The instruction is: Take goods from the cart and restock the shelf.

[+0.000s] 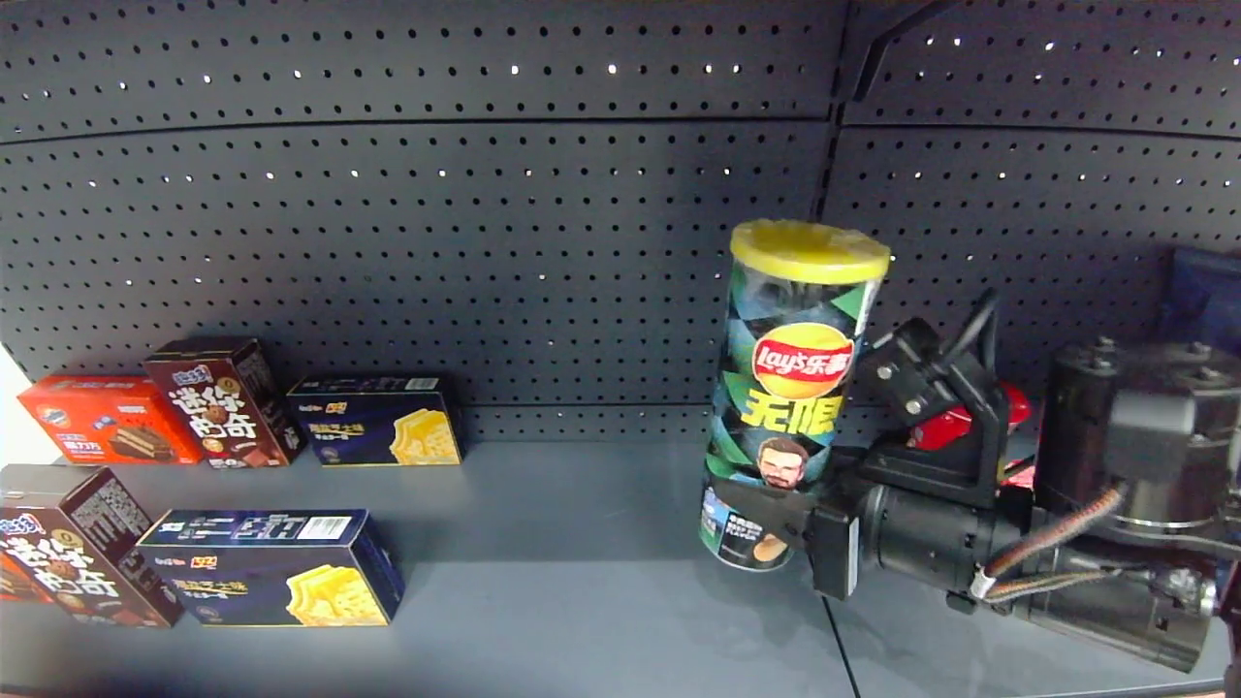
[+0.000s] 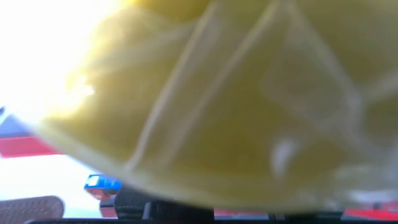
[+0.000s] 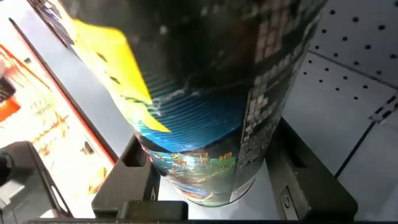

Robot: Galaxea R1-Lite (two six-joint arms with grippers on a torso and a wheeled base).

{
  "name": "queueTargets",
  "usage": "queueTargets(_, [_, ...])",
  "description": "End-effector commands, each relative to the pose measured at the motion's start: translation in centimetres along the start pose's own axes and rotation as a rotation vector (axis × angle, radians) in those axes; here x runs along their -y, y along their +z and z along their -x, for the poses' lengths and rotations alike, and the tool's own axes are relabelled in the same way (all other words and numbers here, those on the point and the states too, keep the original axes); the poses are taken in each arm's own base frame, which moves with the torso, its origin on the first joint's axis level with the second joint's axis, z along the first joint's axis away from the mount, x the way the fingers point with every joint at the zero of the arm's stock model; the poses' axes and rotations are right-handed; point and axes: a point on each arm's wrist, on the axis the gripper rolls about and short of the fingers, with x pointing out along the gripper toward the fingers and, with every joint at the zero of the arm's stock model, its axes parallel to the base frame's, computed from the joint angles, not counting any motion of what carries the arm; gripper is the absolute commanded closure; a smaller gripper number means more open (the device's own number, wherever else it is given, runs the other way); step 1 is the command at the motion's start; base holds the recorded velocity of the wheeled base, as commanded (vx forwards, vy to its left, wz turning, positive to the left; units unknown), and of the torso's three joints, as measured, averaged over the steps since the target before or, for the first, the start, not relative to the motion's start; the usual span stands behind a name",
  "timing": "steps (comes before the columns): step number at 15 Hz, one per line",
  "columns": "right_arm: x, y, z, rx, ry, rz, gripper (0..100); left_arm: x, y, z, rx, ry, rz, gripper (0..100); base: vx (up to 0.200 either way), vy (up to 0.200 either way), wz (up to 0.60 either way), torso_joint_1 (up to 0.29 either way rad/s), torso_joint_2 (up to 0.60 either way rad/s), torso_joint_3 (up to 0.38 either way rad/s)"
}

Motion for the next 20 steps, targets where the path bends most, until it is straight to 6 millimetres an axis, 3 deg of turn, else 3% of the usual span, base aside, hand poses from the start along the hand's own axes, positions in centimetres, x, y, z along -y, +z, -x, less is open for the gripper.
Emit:
queueTargets(1, [0.2, -3.3, 1.7, 0.026, 0.002, 0.003, 100, 0.1, 0.1, 0.0, 0.001, 0.022, 0.003, 100, 0.0, 0.0, 0.0, 0.0, 0.0, 0.0])
queueTargets(2, [0.3, -4.7, 2.1, 0.04, 0.006, 0.007, 100, 0.1, 0.3, 0.2, 0.01, 0.04, 0.001, 100, 0.0, 0.0, 0.0, 0.0, 0.0, 0.0])
queueTargets(6, [0.3, -6.2, 1.6, 0.005, 0.019, 0.005, 100, 0.1, 0.4, 0.3, 0.011, 0.06, -0.002, 100, 0.0, 0.0, 0.0, 0.0, 0.0, 0.0])
queueTargets(13, [0.0, -6.7, -0.8, -0.013, 0.071, 0.028, 100, 0.2, 0.3, 0.2, 0.006, 0.071, 0.0, 100, 0.0, 0.0, 0.0, 0.0, 0.0, 0.0])
queueTargets(20, [0.3, -8.9, -2.4, -0.038, 0.073, 0.083, 100, 0.2, 0.2, 0.1, 0.003, 0.069, 0.002, 100, 0.0, 0.0, 0.0, 0.0, 0.0, 0.0])
